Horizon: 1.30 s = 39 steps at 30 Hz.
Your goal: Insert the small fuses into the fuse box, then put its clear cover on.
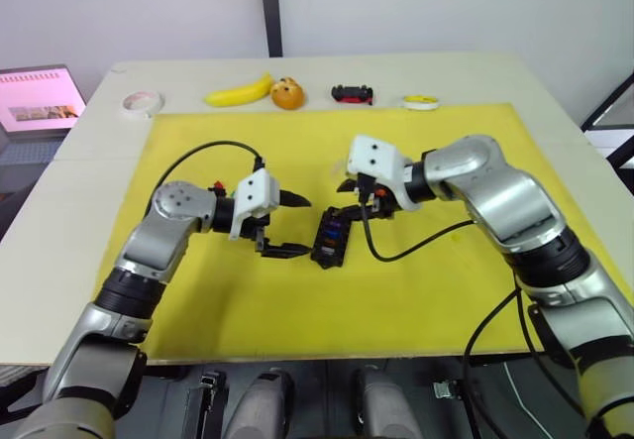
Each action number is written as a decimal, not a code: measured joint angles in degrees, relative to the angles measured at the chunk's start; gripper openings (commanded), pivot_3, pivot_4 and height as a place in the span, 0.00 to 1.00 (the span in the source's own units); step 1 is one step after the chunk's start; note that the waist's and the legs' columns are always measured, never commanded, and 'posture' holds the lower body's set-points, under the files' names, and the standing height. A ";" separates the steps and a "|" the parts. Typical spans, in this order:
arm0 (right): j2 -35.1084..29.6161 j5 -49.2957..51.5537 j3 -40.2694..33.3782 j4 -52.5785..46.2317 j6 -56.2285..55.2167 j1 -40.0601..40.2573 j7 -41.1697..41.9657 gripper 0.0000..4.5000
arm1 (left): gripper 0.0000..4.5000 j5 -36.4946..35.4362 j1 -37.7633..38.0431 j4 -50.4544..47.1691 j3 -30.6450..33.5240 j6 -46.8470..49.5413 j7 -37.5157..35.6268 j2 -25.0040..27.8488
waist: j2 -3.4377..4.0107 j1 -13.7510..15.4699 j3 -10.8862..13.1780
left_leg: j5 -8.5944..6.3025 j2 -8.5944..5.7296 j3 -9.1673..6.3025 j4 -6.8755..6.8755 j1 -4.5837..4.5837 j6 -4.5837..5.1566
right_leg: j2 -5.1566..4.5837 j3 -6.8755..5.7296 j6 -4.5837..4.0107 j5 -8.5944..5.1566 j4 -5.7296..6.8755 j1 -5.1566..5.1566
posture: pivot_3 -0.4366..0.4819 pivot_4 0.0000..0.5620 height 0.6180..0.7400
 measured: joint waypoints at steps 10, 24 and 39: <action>5.32 5.55 -10.74 -2.59 -16.94 17.53 -3.70 0.14 | 1.00 -0.01 1.41 -1.49 -0.01 0.08 -0.20 -0.15 | -0.08 -0.11 -0.05 | 0.01 0.02 0.00 0.02 0.02 -0.01 | 0.02 0.00 0.00 0.00 0.05 0.00 | 0.48 0.27 1.00; 7.26 2.87 -9.86 2.02 -25.13 22.27 -7.90 0.01 | 1.00 0.00 1.65 -1.97 -0.02 0.19 -0.15 -0.11 | -0.08 -0.07 -0.05 | 0.02 0.01 -0.01 0.02 0.02 -0.03 | 0.03 0.00 0.00 0.00 0.06 0.01 | 0.48 0.27 1.00; 8.26 1.01 -9.31 4.35 -26.24 21.78 -8.49 0.01 | 1.00 0.03 1.46 -1.85 -0.02 0.19 -0.15 0.07 | -0.08 -0.08 -0.05 | 0.02 0.01 -0.01 0.03 0.02 -0.03 | 0.03 0.00 0.00 0.00 0.06 0.01 | 0.48 0.27 1.00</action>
